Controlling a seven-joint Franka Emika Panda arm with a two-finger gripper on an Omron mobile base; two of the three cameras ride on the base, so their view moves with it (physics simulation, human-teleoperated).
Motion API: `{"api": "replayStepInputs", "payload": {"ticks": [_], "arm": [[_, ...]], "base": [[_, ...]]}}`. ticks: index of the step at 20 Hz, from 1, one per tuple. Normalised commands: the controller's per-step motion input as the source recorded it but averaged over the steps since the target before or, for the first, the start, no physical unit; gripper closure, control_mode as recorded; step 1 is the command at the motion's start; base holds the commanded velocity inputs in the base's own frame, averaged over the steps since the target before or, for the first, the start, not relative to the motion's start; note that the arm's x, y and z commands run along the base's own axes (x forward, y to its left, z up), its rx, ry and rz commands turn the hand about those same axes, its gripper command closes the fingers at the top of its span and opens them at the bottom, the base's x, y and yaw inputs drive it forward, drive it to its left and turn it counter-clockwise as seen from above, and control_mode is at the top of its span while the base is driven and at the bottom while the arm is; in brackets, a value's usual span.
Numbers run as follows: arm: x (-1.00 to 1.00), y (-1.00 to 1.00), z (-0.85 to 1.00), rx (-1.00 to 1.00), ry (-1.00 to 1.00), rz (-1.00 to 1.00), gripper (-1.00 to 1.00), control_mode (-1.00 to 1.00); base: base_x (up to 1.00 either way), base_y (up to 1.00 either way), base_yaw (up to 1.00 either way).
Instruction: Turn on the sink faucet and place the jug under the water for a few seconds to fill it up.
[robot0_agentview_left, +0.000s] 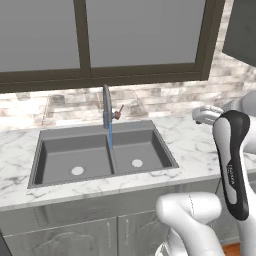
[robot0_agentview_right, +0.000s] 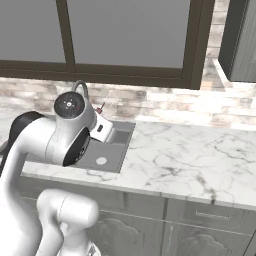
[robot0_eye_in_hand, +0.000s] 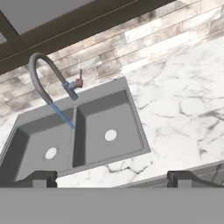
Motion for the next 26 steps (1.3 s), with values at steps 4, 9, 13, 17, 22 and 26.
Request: {"api": "replayStepInputs", "payload": {"ticks": [4,9,13,17,22,26], "arm": [[0.00,0.00,0.00,0.00,0.00,0.00,-1.00,-1.00],[0.00,0.00,0.00,0.00,0.00,0.00,-1.00,-1.00],[-0.16,0.00,0.00,0.00,0.00,0.01,-1.00,-1.00],[-0.35,0.21,0.00,-0.02,0.00,0.10,-1.00,-1.00],[-0.29,0.47,0.00,-0.06,0.00,0.15,-1.00,-1.00],[-0.20,0.73,0.00,-0.09,-0.02,0.14,-1.00,-1.00]], "base": [[0.00,0.00,0.00],[0.00,0.00,0.00],[0.00,0.00,0.00],[0.00,0.00,0.00],[0.00,0.00,0.00],[0.00,0.00,0.00]]}}
